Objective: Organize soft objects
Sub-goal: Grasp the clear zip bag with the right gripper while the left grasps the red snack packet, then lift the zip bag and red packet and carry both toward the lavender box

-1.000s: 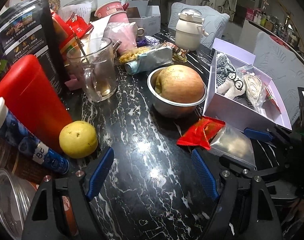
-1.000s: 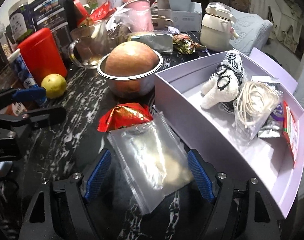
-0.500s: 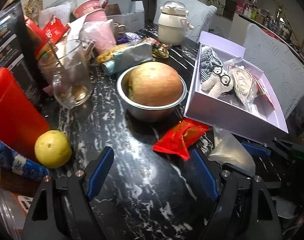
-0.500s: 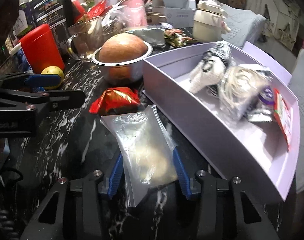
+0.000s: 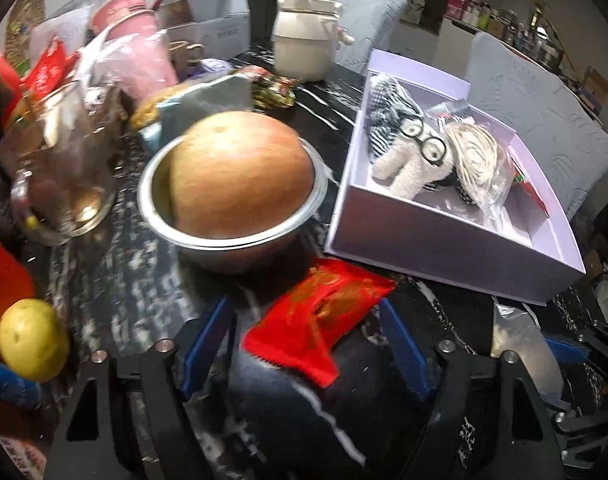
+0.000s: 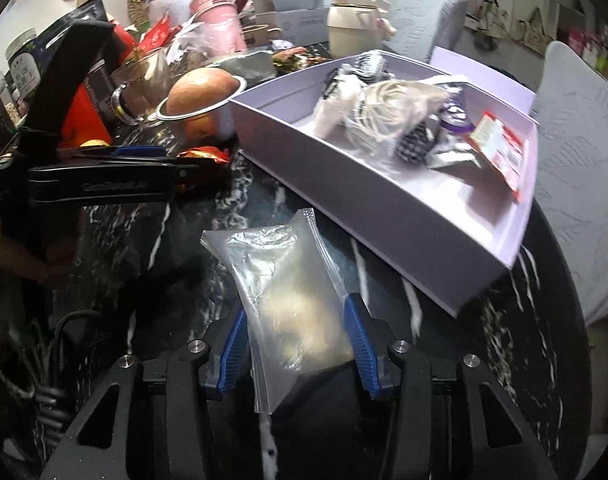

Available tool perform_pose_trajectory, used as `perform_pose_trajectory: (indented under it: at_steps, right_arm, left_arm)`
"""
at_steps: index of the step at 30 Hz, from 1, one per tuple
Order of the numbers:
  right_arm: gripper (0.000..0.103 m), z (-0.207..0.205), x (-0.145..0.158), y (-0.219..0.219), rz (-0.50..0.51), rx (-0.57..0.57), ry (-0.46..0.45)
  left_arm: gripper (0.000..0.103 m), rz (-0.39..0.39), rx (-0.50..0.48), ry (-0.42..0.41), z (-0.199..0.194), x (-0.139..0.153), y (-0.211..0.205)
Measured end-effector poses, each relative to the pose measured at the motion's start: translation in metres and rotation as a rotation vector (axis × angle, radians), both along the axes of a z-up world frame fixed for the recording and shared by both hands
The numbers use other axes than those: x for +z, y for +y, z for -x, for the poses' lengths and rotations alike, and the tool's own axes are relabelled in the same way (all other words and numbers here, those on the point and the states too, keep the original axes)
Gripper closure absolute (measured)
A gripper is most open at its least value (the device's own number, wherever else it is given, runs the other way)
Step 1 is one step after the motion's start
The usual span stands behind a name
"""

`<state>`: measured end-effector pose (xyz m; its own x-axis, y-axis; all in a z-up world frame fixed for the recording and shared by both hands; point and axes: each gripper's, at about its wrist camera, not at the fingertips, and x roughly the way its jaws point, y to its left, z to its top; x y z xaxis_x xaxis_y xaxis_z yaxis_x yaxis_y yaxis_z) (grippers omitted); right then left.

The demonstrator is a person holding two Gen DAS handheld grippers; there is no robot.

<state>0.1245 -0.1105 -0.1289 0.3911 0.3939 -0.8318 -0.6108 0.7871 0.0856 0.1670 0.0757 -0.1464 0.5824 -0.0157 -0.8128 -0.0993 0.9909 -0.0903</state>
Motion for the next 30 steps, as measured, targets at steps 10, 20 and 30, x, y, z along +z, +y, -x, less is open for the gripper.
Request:
perform_pose_trajectory:
  at_steps: [10, 20, 30]
  right_arm:
    - [0.056, 0.006, 0.000, -0.026, 0.003, -0.081, -0.011]
    - [0.056, 0.029, 0.004, -0.052, 0.002, -0.148, 0.000]
    - [0.056, 0.062, 0.007, -0.077, 0.009, -0.200, 0.007]
  left_arm:
    - [0.067, -0.033, -0.062, -0.006, 0.004, -0.003, -0.029]
    - [0.067, -0.011, -0.147, 0.002, 0.061, 0.007, -0.071]
    - [0.067, 0.032, -0.185, 0.026, 0.118, 0.013, -0.094]
